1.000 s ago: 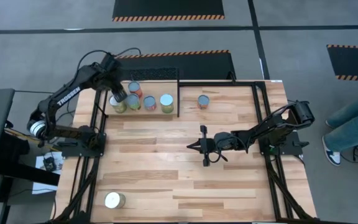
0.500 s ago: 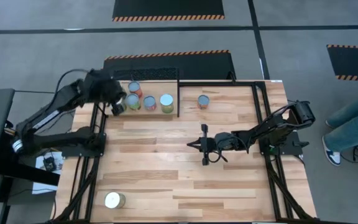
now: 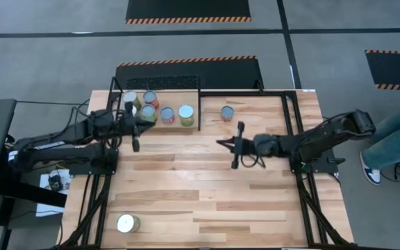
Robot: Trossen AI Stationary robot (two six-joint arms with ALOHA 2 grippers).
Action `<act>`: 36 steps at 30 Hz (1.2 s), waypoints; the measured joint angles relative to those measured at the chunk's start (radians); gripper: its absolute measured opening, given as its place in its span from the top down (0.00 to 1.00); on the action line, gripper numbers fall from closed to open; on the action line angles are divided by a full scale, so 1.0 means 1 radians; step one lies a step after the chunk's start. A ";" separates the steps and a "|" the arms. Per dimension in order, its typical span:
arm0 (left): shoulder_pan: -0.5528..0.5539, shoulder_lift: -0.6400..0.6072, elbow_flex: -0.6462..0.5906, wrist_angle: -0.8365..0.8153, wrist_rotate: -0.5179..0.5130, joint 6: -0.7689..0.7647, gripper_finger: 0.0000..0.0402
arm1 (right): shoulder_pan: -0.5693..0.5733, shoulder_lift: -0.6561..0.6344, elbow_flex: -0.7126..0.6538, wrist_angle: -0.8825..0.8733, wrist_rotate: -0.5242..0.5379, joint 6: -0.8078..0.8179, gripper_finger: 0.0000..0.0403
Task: Pick and place cans onto a shelf
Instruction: Put the small canned oranges on the shelf
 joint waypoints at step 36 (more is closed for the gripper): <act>-0.220 -0.001 -0.189 0.281 -0.120 -0.038 1.00 | -0.601 0.350 0.326 -0.615 -0.267 0.083 0.55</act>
